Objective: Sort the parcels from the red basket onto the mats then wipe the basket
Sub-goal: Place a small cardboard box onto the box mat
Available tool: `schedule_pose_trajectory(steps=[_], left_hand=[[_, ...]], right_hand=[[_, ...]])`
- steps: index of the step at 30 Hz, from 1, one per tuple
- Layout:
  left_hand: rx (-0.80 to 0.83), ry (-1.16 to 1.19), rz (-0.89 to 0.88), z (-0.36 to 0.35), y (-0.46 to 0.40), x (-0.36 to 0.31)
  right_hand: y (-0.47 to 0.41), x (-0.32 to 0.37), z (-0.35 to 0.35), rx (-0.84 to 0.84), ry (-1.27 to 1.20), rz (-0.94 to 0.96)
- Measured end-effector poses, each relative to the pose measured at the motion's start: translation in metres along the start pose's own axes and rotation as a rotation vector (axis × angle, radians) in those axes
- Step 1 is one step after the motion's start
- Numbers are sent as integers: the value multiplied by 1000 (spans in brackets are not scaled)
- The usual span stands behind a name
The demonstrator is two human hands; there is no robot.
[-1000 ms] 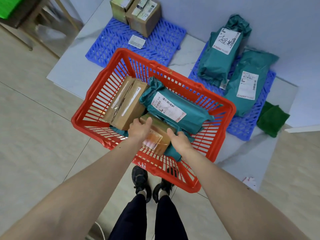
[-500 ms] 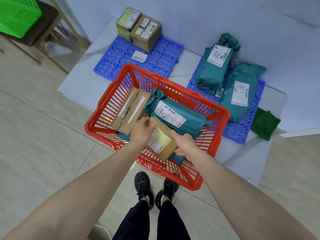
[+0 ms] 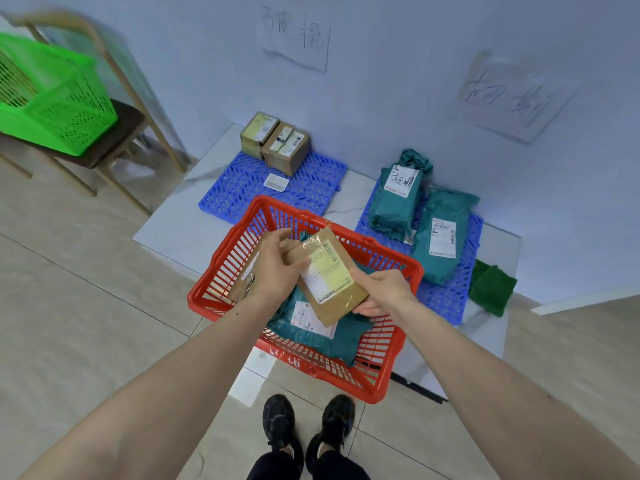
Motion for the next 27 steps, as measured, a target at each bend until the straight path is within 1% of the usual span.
schedule_pose_trajectory(steps=[2,4,5,9,12,16,19,22,25,27], left_hand=[[-61,-32,-57,10,1,-14],[-66,-87,-100,14,2,-25],[-55,-71,-105,15,3,-28],[-8,52,-92,16,6,-37],[13,133,-56,14,4,-37],[168,456,20,-4,7,-46],[216,493,10,-13,8,-56],[169,546,61,-14,2,-55],[107,551,110,-16,2,-56],[103,559,131,-22,4,-56]], right_hand=[[6,12,7,5,-54,27],[11,24,13,15,-73,58],[13,30,15,19,-71,74],[17,42,22,23,-62,106],[17,44,22,36,-86,96],[18,44,21,68,-156,62],[19,43,22,78,-172,58],[19,47,24,84,-190,68],[16,52,24,111,-201,80],[14,56,20,139,-198,90]])
Point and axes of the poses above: each hand's wrist, its own y-axis away from the middle knuckle, its own z-axis out of the back of the hand, x = y × z, the point moved 8 cm from there along -y, towards the middle knuckle, and after that the axes turned 13 degrees about -y, right-handed, at the moved point
